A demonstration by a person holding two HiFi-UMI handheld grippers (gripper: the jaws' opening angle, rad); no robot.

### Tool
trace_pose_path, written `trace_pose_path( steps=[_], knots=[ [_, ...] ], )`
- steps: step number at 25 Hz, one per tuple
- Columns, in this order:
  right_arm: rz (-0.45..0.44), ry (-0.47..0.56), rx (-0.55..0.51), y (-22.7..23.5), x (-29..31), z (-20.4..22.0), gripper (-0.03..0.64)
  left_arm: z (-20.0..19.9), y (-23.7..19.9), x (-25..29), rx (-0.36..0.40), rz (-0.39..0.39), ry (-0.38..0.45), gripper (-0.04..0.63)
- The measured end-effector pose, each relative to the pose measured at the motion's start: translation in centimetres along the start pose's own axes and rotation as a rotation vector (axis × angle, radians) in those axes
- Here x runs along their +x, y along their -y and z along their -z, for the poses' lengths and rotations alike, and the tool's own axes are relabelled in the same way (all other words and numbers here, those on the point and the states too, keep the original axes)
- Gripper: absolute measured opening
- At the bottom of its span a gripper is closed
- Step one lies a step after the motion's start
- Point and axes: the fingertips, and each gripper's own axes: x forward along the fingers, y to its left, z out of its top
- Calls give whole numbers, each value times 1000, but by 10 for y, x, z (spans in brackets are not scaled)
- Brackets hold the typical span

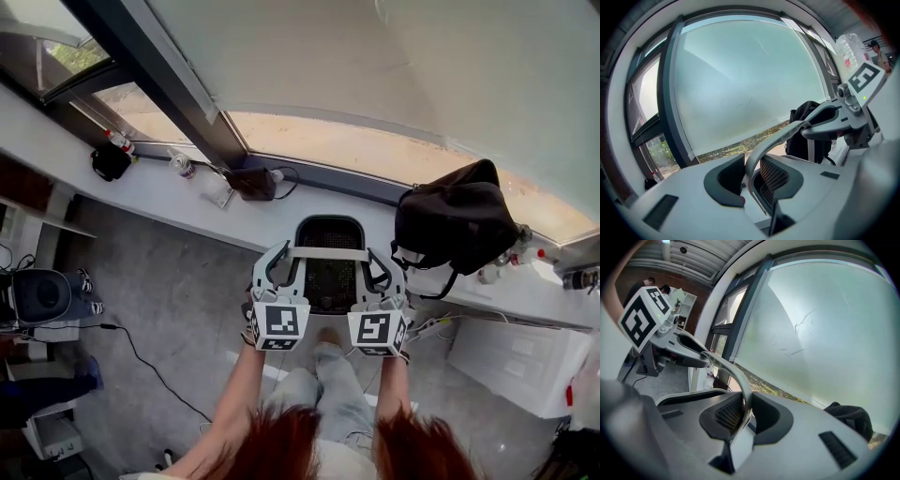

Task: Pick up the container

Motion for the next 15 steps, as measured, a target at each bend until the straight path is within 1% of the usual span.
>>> trace_pose_path(
  steps=[7, 15],
  knots=[
    [25, 20, -2, 4, -22, -32, 72, -25, -9, -26, -32, -23, 25, 112],
    [60, 62, -27, 6, -53, -75, 70, -60, -23, -65, -45, -53, 70, 113]
  ],
)
